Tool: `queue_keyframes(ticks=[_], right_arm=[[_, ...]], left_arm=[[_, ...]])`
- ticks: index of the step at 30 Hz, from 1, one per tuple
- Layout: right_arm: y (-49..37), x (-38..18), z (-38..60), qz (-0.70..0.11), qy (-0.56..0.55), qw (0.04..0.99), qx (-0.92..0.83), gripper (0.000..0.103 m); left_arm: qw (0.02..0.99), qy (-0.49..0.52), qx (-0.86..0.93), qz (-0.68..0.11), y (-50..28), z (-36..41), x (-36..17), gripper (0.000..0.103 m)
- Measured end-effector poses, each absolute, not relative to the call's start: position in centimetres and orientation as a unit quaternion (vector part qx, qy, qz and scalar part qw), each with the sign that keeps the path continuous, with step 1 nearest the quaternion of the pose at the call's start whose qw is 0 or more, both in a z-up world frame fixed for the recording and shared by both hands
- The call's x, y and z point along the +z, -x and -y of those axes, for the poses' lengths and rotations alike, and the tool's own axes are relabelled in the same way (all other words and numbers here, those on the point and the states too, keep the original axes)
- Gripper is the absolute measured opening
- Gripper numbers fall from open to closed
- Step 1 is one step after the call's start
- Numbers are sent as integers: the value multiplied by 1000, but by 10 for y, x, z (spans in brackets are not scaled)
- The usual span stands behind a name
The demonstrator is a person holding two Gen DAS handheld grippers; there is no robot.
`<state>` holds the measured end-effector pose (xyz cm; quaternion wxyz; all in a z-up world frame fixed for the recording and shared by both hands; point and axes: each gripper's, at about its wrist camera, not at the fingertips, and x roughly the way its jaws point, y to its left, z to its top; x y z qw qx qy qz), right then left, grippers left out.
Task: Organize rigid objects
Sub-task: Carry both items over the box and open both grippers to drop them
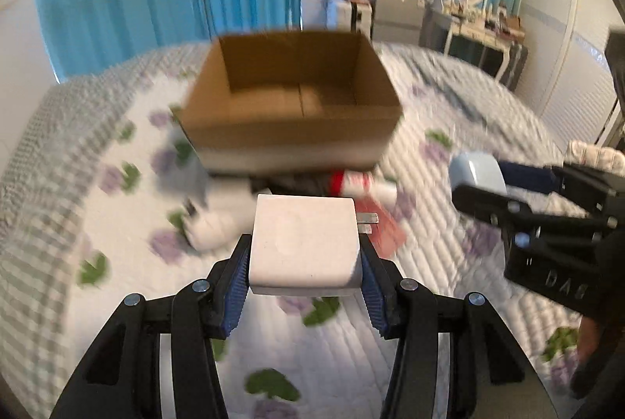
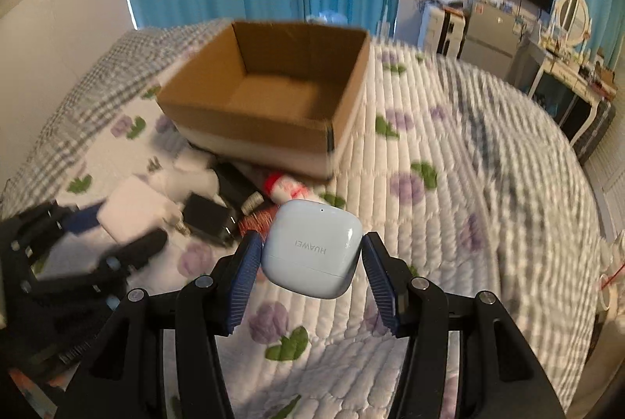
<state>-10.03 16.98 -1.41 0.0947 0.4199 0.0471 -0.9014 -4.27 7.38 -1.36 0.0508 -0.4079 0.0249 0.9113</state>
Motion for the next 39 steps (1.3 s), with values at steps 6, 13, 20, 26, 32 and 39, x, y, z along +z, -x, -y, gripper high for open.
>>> queue_keyframes(ticks=[6,13,20,26,32,39], right_arm=[[109,44,-152,-64,-370,109,-920,53],[164,89,-139,-61,-330,114,-935,53],[237,69,-136,-35,-341,109,-933,53],[277,22,-148,-24,-367,106,-924,53],[284,-4,-160,-19,-388,110,-915,53],[271,2,-151,-27,-385,111,-916,53]], left_arm=[[33,356,933,-27,62,-50,43,52],[39,323,945,-37,131,-38,75,52],[47,357,933,-27,215,-45,32,52],[43,390,919,-43,245,-54,-23,52],[43,369,926,-68,242,-60,-34,53],[35,369,926,-65,221,-46,-13,53]])
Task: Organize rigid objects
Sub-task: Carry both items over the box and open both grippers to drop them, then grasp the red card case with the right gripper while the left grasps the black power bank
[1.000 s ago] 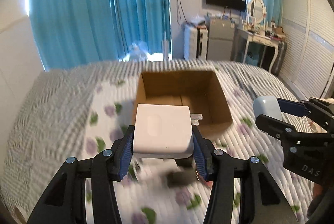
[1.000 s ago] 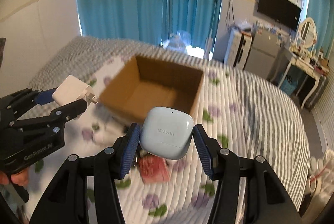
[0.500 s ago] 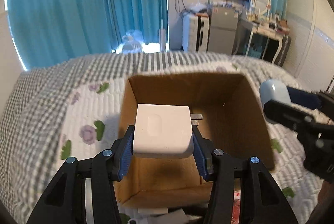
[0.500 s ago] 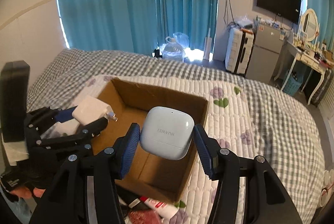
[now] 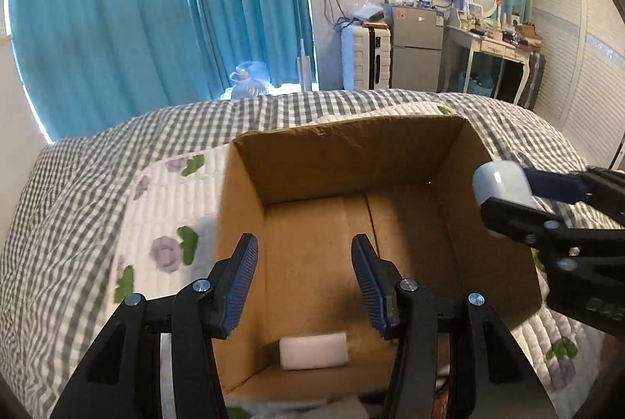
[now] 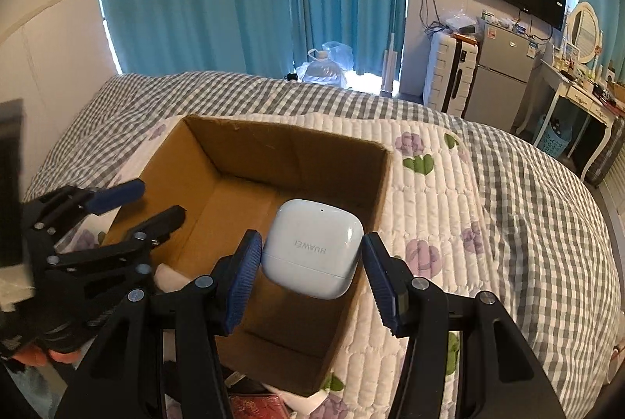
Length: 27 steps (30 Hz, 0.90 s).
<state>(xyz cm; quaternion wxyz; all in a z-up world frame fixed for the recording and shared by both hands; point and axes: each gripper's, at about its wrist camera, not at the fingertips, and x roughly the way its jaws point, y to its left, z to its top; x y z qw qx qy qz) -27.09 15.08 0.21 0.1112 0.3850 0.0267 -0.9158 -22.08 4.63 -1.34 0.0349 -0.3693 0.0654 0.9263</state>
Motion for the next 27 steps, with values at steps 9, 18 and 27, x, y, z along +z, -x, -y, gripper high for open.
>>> queue_keyframes(ticks=[9,18,27], right_arm=[[251,0,-131,-33,-368,112,-923,83],[182,37,-140,-60,-361,100,-925,84],[155,-40,-152,-59,-441,97,-890,84]], left_arm=[[26,363,931,-33,170,-7,0,53],[-5,356,934,-29,108,5,21,94],[-8,397,918,-4,75,0,-27,101]])
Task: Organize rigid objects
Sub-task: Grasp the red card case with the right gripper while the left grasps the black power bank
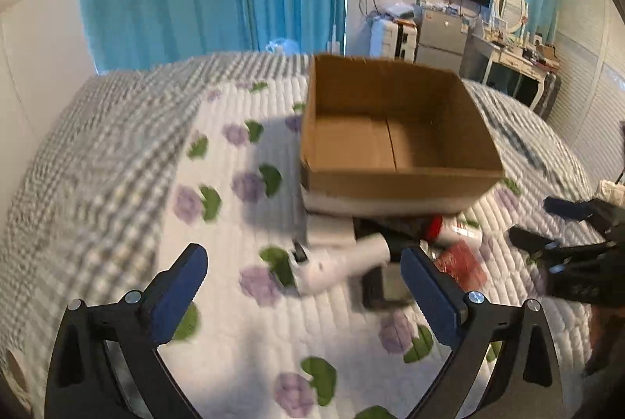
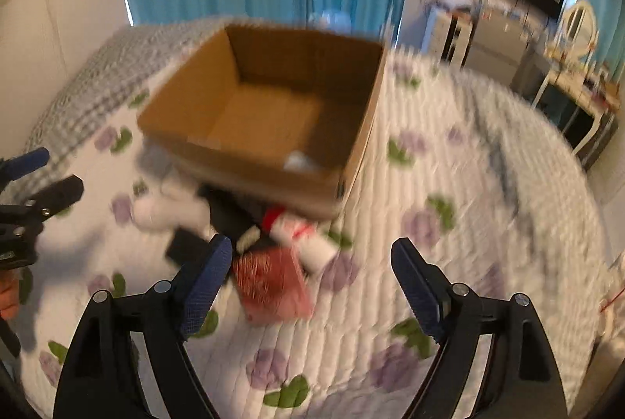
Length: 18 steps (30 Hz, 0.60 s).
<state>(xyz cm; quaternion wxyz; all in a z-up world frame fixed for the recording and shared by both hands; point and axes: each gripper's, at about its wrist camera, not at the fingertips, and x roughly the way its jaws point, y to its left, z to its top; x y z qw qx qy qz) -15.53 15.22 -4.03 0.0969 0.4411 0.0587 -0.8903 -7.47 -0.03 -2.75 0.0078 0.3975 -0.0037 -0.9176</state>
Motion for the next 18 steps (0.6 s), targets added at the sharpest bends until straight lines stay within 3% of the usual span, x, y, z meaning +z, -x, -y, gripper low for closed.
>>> queue_keyframes(ticks=[8,14,15,18], right_arm=[[172,-119,-147,-73,-519,104,-845,84],[183,-139,-142,-63,-539,120,-831,75],[183,-139,-142,-58,-540,124,-831,73],[179,-139,-141,-37,-539,143,-829,55]], left_arm=[[-14,-422,-906,45,65,-20,-100,101],[-24,-430,-902,38,62,-22,-104,101],[-25,-429,-902,37,60,-22,-104,101],[-19,-432,-901,35,60,-22,-106,101]])
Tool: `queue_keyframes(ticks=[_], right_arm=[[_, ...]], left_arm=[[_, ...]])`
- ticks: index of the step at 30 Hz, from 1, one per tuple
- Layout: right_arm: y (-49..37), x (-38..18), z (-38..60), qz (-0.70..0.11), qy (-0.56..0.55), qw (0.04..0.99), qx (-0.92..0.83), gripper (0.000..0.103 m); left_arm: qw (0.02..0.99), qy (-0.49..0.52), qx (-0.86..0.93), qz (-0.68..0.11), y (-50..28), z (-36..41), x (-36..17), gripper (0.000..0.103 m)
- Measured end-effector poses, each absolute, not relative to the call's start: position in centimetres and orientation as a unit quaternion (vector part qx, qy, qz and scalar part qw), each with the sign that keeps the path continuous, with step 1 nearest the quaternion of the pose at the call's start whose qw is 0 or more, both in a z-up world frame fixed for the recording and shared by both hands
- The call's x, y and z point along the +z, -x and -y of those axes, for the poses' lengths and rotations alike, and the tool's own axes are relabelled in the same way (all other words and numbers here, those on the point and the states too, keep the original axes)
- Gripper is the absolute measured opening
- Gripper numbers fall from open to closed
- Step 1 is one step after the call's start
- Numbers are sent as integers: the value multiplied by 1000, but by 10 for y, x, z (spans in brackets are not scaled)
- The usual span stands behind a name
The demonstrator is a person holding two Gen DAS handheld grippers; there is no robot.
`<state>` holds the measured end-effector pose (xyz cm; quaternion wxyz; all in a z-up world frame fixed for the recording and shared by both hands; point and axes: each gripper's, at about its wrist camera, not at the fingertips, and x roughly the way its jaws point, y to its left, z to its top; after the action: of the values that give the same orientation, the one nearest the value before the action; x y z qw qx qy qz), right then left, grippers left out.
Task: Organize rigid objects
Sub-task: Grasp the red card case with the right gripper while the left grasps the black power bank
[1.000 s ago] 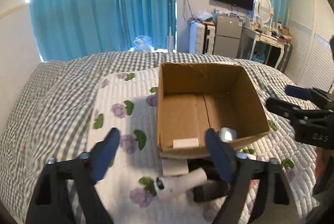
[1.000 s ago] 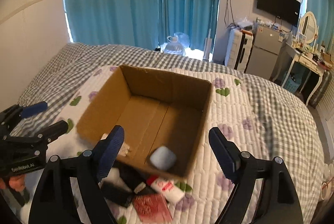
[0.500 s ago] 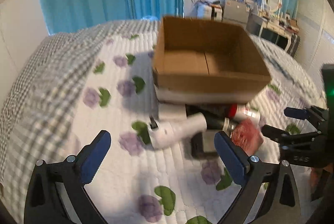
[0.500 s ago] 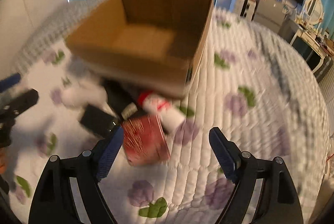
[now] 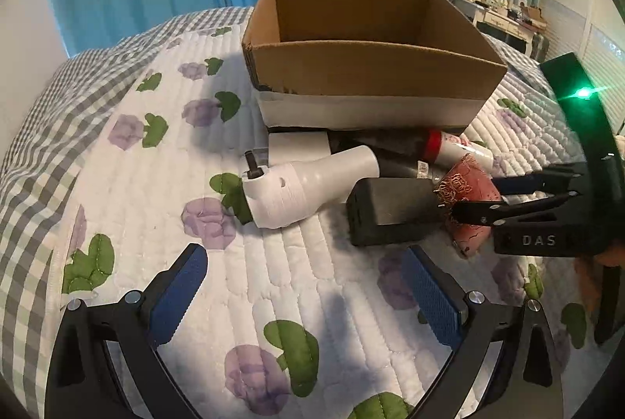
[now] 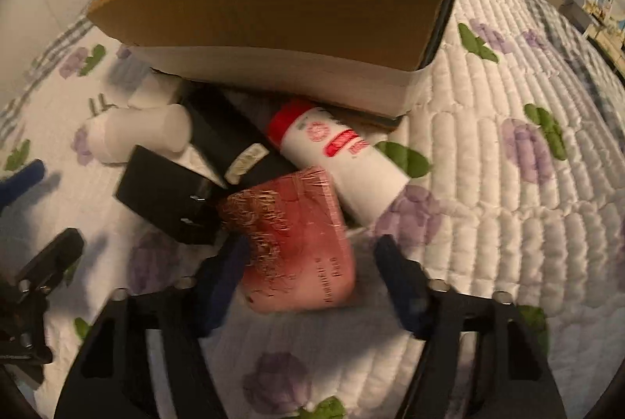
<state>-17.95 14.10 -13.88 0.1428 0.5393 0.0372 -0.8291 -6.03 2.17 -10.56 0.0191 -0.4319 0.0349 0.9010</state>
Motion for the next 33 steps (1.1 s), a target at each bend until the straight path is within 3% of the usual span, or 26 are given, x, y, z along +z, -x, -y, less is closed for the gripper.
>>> queue_keyframes(ticks=[5,10,12,17,21,33], right_arm=[[164,-134,-134,-60,-520,121,-844,47],[141,-115,-132,-73,-483,111,-865,18],[131,-106,-128,-65,-472,132,-869,13],[126,-115,-96,-110,-468,142,-865,12],[138,-127,-94,-101,-478,138,-862,12],[127,-72,-127,-66,-406,106,-905,9]], left_arm=[[11,436,900,-23,63,-15,-108,101],[2,438,899,-13,63,-9,-110,101],[0,437,899,-8,63,-7,-110,101],[-4,441,898,0,64,-4,-111,101],[-7,441,898,-6,64,-5,-111,101],[18,442,896,-40,68,-45,-95,101]])
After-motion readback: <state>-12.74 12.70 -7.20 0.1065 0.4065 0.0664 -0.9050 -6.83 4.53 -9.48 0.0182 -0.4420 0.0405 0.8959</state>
